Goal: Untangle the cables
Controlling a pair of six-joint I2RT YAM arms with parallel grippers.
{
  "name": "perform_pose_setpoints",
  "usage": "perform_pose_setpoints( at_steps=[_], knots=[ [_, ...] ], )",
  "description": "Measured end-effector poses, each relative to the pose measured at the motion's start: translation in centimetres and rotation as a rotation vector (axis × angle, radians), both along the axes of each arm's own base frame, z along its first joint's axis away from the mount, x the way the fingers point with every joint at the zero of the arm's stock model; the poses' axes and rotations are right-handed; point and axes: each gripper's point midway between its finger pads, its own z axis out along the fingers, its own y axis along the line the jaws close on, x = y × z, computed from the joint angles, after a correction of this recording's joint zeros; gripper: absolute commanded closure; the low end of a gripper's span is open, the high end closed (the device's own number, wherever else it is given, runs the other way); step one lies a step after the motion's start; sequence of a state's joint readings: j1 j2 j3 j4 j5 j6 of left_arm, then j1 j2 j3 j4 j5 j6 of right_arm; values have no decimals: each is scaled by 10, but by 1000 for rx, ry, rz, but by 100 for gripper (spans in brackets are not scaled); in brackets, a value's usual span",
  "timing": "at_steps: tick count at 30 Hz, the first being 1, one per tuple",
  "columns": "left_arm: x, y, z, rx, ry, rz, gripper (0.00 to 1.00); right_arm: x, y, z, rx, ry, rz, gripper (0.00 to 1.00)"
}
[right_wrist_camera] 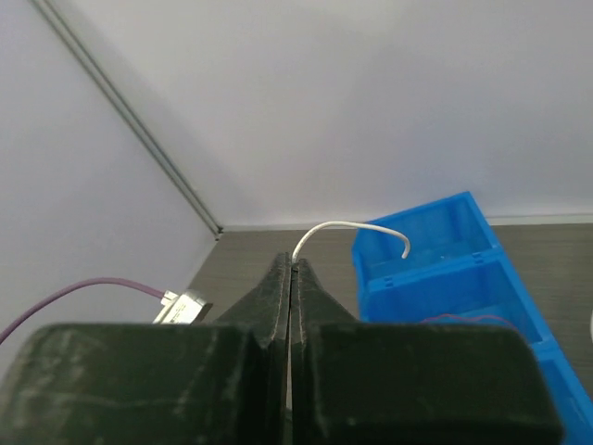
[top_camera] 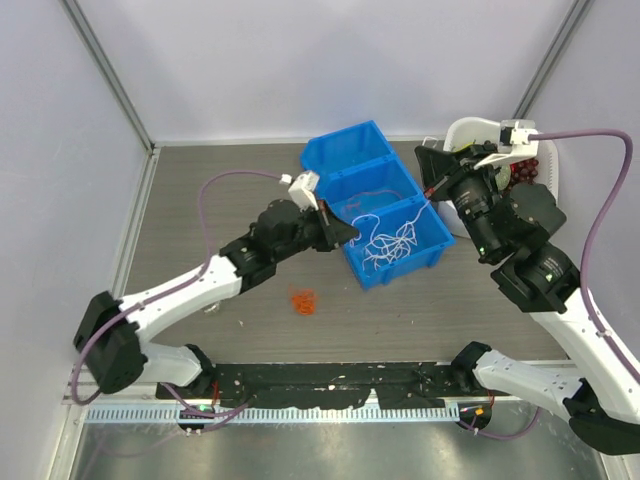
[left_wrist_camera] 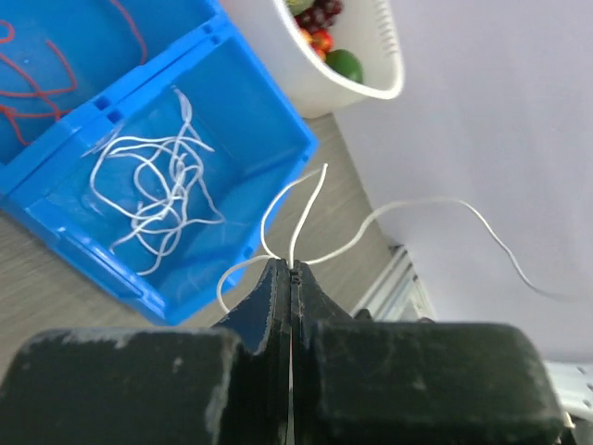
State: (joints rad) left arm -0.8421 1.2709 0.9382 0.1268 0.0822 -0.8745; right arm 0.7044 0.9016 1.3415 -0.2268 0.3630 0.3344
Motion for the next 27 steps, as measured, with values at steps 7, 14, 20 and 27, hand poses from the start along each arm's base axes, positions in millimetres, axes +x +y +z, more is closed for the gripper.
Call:
perform_pose_setpoints(
  at_steps=[7, 14, 20, 27],
  knots=[
    [42, -37, -84, 187, 162, 19, 100, 19, -16, -24, -88, 50, -141, 99],
    [57, -52, -145, 327, 256, 6, 46, 49, -24, -68, -214, 135, -256, 99],
    [46, -27, -140, 366, 222, 22, 34, 74, -26, -116, -306, 228, -292, 99],
    [11, 28, -91, 311, 118, 68, 26, 101, -29, -160, -310, 331, -312, 99]
  ],
)
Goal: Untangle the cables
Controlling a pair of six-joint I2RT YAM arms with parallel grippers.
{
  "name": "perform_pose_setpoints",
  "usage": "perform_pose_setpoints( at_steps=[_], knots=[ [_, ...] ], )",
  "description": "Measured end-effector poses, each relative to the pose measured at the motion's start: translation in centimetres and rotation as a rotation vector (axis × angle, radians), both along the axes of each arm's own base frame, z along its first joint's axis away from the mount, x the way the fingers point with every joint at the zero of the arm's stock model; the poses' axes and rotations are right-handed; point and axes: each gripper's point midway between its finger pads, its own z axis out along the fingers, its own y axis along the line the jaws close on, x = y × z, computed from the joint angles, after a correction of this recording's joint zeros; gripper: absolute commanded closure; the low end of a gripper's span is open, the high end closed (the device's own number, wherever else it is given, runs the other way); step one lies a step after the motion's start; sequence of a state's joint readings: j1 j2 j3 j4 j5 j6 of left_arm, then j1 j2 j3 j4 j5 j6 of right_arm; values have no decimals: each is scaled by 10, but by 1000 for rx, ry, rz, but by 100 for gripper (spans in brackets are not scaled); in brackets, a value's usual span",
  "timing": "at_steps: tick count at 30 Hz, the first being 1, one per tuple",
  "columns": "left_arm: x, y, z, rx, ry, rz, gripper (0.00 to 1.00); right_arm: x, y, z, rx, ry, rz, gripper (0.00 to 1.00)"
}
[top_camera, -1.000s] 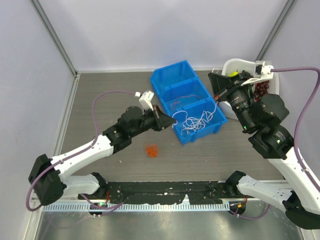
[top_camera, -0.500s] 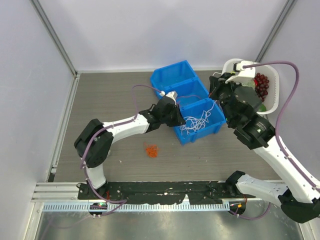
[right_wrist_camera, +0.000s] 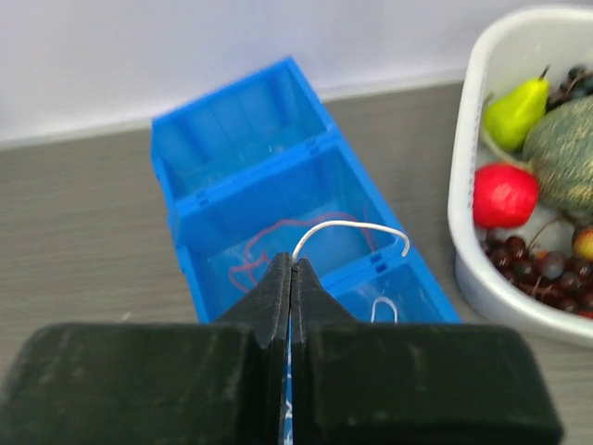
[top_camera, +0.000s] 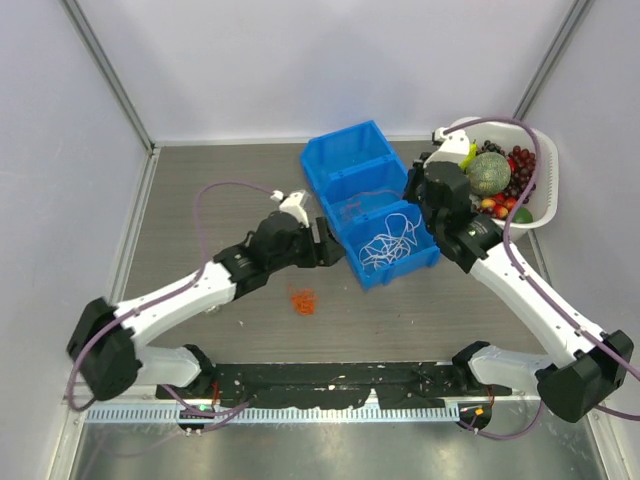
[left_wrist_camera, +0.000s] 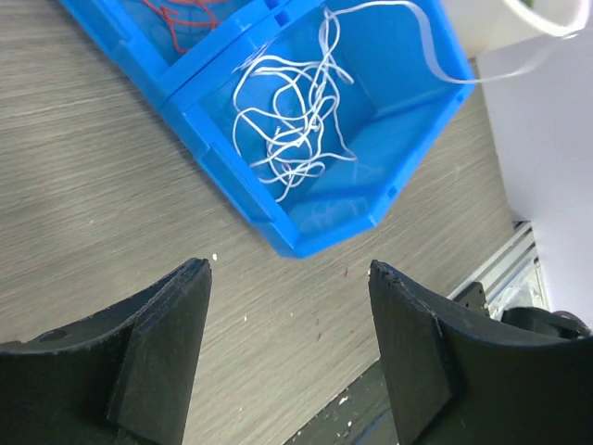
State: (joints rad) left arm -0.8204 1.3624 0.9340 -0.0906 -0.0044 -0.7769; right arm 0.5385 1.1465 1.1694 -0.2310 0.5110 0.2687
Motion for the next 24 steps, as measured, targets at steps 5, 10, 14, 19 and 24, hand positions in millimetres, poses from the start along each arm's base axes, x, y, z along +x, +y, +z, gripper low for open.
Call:
perform_pose_setpoints(
  at_steps=[5, 10, 14, 19, 24],
  knots=[
    [-24, 37, 29, -47, -71, 34, 21, 1, 12, -71, 19, 147, 25, 98],
    [-41, 61, 19, -15, -59, 51, 19, -17, 12, -154, 6, 339, 31, 91],
    [-46, 72, 5, 38, -27, 66, 18, -27, 12, -182, -7, 432, 40, 61],
    [-48, 75, -1, 57, -13, 74, 18, -30, 14, -181, -28, 473, 60, 39],
    [-46, 80, -9, 84, -6, 98, 27, -28, 21, -165, -26, 459, 97, 40]
  ],
)
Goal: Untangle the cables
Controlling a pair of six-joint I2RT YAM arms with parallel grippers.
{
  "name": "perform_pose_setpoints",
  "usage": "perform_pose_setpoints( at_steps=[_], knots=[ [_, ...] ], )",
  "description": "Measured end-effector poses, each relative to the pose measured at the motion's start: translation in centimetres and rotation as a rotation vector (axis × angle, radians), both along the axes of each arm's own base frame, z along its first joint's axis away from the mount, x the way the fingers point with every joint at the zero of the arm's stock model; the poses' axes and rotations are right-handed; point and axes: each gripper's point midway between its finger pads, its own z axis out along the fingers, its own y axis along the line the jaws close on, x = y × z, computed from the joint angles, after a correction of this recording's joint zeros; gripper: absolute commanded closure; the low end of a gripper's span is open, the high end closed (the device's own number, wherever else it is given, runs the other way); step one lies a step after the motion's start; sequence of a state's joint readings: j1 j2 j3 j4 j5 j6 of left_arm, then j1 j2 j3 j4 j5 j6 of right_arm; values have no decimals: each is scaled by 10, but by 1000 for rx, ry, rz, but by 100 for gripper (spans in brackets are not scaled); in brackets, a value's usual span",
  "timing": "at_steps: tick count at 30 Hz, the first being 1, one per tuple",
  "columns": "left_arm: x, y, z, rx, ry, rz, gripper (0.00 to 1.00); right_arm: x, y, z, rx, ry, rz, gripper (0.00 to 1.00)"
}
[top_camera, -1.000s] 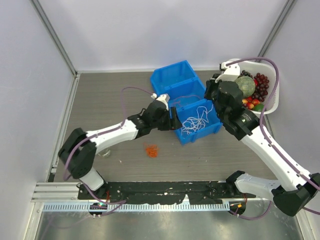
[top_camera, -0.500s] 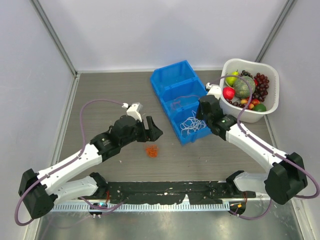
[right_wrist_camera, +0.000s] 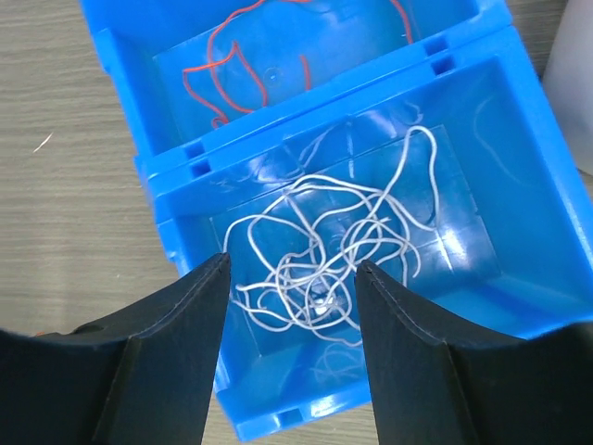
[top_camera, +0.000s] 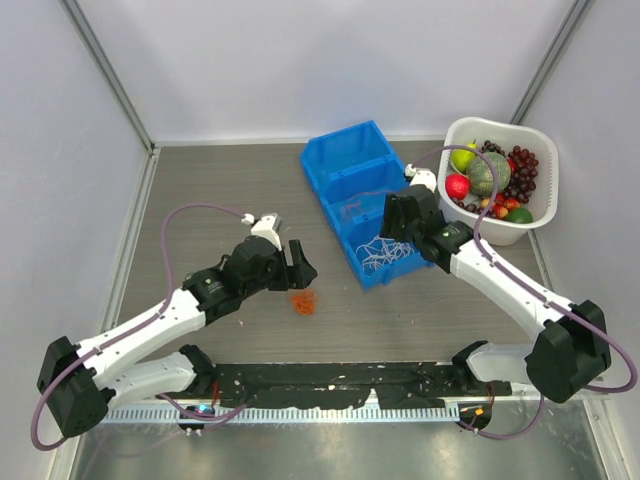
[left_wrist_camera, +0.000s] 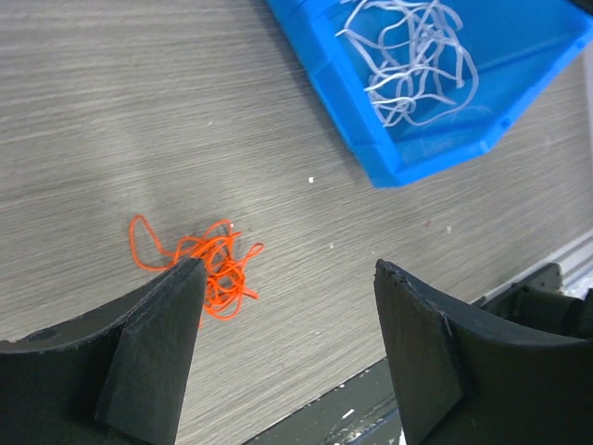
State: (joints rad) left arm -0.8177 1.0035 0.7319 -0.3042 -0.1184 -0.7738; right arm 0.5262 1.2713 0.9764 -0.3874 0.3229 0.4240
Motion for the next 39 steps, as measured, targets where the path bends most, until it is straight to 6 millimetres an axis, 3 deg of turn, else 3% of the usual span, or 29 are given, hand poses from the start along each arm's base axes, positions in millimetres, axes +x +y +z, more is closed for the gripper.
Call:
perform_pose_setpoints(
  at_steps=[2, 4, 8, 11, 13, 19, 23, 29, 32, 37, 39],
  knots=[
    [0, 3, -10, 24, 15, 12, 32, -5, 8, 2, 15, 3, 35, 41],
    [-1, 7, -24, 56, 38, 20, 39, -14, 29, 5, 49, -6, 108, 41],
    [-5, 18, -51, 127, 82, 42, 50, -54, 99, 9, 175, -31, 376, 44],
    [-7, 26, -59, 155, 90, 63, 53, -88, 143, -5, 256, 4, 575, 48],
    [-8, 32, -57, 152, 77, 83, 53, -98, 160, -24, 290, 41, 650, 49],
    [-13, 50, -42, 80, 14, 149, 52, -115, 174, -96, 292, 192, 749, 53],
    [-14, 54, -35, 56, -6, 168, 50, -127, 181, -123, 234, 229, 825, 51],
    [-13, 56, -36, 59, -8, 176, 49, -138, 194, -126, 194, 184, 914, 50],
    [-12, 55, -39, 68, -1, 175, 49, -139, 196, -137, 146, 178, 923, 48],
    [-12, 55, -43, 83, 11, 174, 48, -121, 207, -140, 59, 132, 893, 48],
    [-12, 55, -43, 83, 11, 174, 48, -114, 209, -140, 27, 107, 877, 55]
  ],
)
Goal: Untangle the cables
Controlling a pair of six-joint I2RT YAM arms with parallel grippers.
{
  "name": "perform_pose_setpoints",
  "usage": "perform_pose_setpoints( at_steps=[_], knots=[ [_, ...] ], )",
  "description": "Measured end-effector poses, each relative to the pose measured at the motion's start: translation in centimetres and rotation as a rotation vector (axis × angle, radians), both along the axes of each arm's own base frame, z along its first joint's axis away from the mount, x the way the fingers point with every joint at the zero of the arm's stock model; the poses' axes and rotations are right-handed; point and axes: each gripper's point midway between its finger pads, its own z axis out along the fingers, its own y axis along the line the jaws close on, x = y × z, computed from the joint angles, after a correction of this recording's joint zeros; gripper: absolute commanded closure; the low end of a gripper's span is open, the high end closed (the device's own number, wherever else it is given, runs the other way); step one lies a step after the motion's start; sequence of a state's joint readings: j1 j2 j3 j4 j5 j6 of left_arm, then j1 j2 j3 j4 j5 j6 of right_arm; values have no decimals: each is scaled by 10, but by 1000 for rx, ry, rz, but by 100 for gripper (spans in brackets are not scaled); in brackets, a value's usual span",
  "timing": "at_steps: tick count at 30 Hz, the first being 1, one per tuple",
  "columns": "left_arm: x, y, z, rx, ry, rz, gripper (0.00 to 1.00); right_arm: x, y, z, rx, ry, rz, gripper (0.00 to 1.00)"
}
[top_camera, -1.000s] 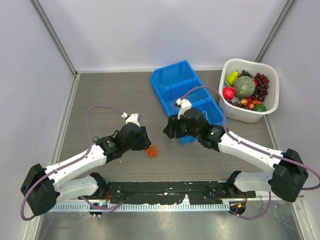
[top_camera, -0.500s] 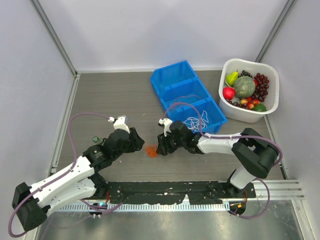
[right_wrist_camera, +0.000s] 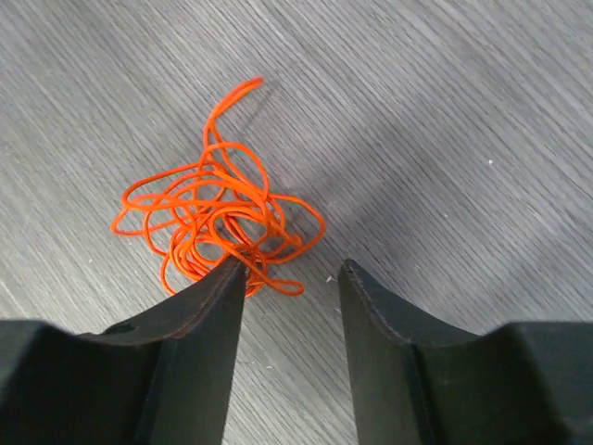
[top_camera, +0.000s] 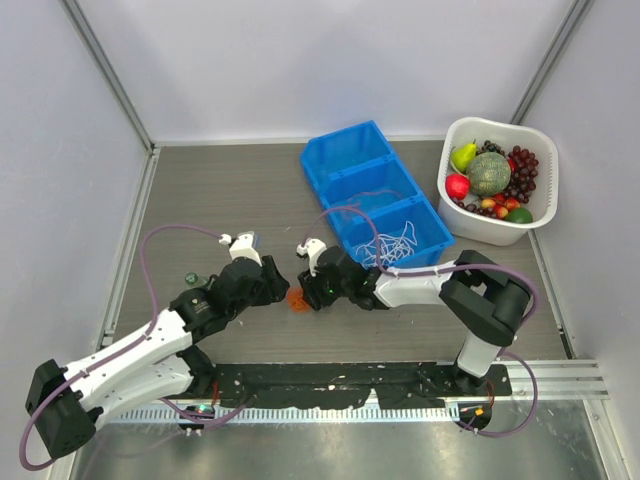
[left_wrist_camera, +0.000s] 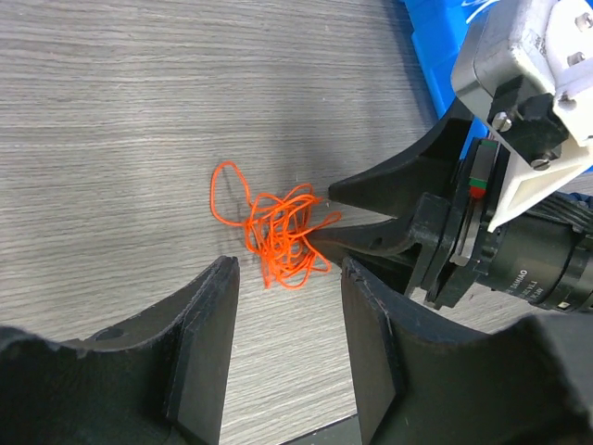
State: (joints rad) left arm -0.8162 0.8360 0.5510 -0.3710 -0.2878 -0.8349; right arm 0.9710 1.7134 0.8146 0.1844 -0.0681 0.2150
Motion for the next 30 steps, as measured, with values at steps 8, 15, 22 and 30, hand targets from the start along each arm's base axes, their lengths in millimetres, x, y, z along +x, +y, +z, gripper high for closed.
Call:
perform_pose_setpoints(
  at_steps=[8, 15, 22, 30],
  knots=[
    [0, 0, -2, 7, 6, 1, 48, -5, -5, 0, -28, -61, 6, 99],
    [0, 0, -5, 15, 14, 1, 46, -12, -9, 50, 84, -133, -1, 99],
    [0, 0, -8, 22, 21, -1, 45, -14, -12, 85, 187, -145, -45, 61],
    [0, 0, -8, 25, 23, -1, 44, -23, -9, 48, 145, -17, -74, 57]
  ],
)
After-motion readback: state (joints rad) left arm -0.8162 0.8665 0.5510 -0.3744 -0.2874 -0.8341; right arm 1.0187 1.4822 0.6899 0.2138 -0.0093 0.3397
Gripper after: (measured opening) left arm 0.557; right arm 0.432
